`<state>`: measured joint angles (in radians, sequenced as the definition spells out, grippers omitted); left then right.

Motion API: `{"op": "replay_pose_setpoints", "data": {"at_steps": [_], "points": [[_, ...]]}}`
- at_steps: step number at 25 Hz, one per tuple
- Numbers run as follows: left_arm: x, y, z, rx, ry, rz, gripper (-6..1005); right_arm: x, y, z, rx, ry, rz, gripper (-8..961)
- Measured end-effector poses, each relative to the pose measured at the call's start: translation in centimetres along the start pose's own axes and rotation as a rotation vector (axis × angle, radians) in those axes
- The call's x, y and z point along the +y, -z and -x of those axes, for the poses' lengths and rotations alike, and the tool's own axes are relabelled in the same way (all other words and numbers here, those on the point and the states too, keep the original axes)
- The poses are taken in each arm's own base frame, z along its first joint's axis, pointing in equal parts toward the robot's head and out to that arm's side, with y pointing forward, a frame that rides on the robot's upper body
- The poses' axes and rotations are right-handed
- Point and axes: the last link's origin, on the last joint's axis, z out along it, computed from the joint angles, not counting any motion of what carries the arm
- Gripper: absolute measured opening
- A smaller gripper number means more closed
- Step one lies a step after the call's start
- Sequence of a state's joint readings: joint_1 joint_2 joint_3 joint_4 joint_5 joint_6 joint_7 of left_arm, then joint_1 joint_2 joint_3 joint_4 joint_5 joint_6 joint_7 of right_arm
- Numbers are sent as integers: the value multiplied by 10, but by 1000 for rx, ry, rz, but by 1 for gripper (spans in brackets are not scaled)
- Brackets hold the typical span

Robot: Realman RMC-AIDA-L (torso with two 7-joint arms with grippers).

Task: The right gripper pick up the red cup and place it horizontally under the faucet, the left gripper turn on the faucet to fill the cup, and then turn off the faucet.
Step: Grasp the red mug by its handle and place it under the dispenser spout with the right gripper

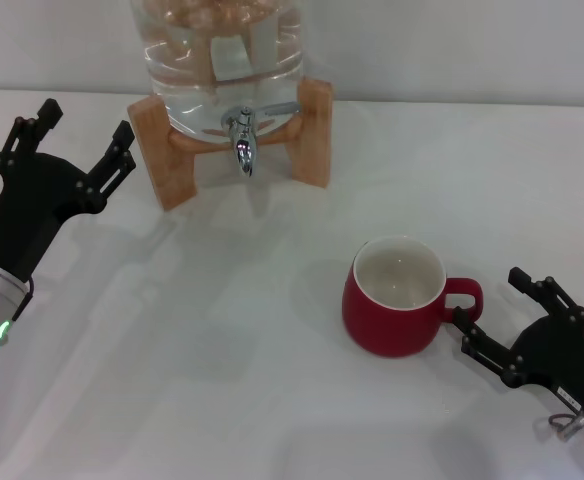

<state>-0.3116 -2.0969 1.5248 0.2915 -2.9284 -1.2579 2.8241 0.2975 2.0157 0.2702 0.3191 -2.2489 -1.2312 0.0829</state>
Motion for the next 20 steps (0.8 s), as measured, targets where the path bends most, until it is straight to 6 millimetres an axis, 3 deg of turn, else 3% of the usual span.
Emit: {"op": "replay_pose_setpoints", "data": {"at_steps": [20], "points": [[0, 0, 0, 0, 0, 0, 875, -7, -8, 1, 9, -1, -27, 822]]}}
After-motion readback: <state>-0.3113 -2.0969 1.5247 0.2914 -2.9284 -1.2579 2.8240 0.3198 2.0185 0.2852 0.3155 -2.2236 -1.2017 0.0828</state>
